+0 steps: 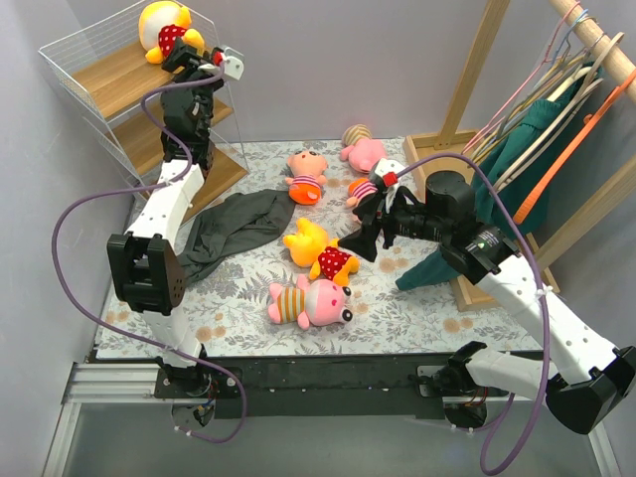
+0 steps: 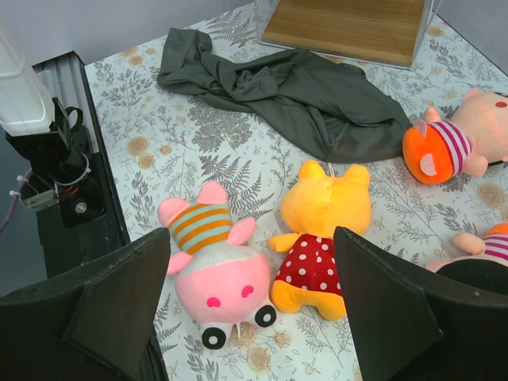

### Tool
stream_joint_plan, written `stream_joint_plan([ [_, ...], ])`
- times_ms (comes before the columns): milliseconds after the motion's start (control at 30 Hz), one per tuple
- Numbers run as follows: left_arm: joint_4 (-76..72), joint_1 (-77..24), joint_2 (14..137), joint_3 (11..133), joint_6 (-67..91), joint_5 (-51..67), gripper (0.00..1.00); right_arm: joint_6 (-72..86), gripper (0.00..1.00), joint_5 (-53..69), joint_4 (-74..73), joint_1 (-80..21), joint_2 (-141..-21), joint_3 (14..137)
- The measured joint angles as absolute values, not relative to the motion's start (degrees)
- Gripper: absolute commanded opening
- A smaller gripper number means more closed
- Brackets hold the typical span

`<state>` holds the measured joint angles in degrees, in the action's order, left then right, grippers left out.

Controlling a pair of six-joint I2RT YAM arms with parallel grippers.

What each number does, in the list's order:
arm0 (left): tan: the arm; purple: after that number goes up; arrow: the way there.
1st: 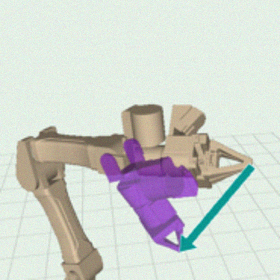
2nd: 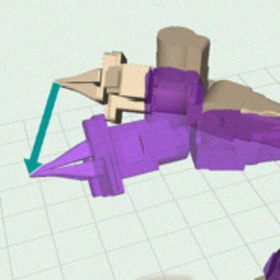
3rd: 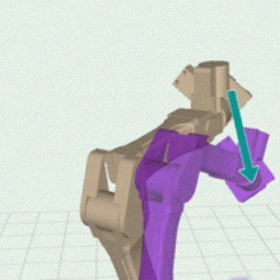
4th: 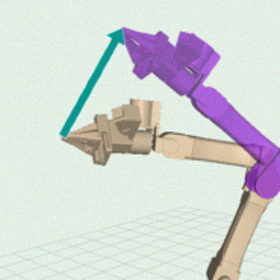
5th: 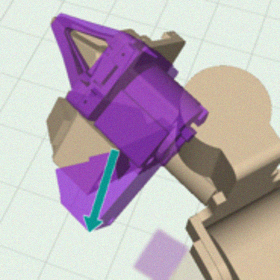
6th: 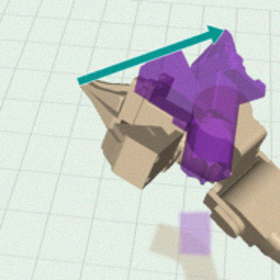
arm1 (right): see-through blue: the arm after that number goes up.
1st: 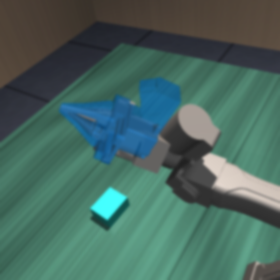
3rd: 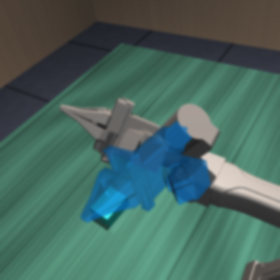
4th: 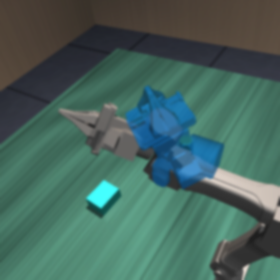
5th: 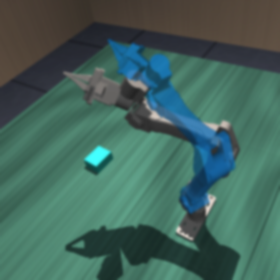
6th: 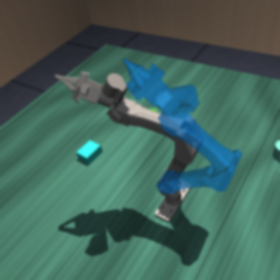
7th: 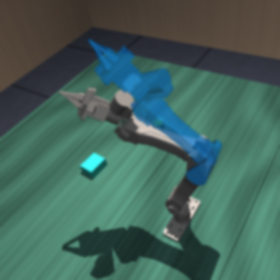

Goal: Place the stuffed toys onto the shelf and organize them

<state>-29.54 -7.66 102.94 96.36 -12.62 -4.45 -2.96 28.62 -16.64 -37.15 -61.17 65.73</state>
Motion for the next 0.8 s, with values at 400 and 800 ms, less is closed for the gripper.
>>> stream_joint_plan([
  [400,-24.4,-9.0,102.5,101.3,-8.1,-2.4,0.93,-2.4,0.89,28.4,-16.6,-37.1,-61.1,65.9],
  [800,-13.6,-22.7,92.1,96.9,2.7,-6.0,0.98,4.4,0.86,21.3,-16.6,-37.1,-61.1,64.7],
])
